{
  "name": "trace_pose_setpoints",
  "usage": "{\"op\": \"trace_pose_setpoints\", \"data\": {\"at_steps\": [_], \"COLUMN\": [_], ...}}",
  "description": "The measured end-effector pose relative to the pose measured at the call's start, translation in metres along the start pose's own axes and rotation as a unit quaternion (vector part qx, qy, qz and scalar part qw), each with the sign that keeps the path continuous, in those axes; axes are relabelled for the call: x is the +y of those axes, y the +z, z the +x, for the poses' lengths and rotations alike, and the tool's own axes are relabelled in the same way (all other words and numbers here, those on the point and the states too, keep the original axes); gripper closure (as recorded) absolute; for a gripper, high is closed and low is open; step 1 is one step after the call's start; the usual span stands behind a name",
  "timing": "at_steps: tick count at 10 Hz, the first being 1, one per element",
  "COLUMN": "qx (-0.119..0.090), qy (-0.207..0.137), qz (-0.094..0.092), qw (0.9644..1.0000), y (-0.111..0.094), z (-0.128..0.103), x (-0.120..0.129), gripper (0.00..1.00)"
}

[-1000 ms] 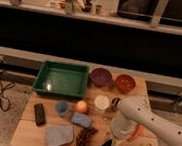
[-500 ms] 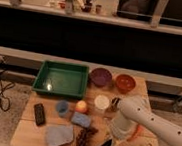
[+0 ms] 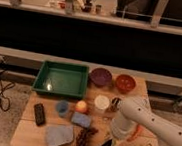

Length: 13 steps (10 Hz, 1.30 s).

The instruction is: Wipe red bowl with brush

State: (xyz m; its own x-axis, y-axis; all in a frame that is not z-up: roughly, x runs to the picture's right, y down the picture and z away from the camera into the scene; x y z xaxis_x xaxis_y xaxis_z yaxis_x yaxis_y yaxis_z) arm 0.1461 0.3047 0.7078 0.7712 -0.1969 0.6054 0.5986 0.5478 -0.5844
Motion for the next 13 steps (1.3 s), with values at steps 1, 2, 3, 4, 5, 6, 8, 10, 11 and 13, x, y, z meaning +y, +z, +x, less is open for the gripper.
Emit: {"op": "trace_pose_setpoints", "data": {"at_steps": [1, 2, 3, 4, 5, 6, 8, 10, 11, 13], "qx": [0.0, 0.0, 0.0, 0.0, 0.0, 0.0, 0.003, 0.016, 0.022, 0.032], "qy": [-0.002, -0.002, -0.002, -0.002, -0.002, -0.002, -0.003, -0.014, -0.021, -0.028], "qz": [0.0, 0.0, 0.0, -0.001, -0.001, -0.001, -0.001, 0.011, 0.019, 0.031], "qw": [1.0, 1.0, 1.0, 1.0, 1.0, 1.0, 1.0, 0.9997, 0.9994, 0.9986], "y": [0.0, 0.0, 0.0, 0.0, 0.0, 0.0, -0.001, -0.017, -0.026, -0.04], "z": [-0.001, -0.001, -0.001, -0.001, -0.001, -0.001, -0.002, -0.017, -0.024, -0.03], "x": [-0.001, -0.001, -0.001, -0.001, -0.001, -0.001, 0.0, -0.005, -0.01, -0.013], "gripper": [1.0, 1.0, 1.0, 1.0, 1.0, 1.0, 1.0, 1.0, 1.0, 1.0]}}
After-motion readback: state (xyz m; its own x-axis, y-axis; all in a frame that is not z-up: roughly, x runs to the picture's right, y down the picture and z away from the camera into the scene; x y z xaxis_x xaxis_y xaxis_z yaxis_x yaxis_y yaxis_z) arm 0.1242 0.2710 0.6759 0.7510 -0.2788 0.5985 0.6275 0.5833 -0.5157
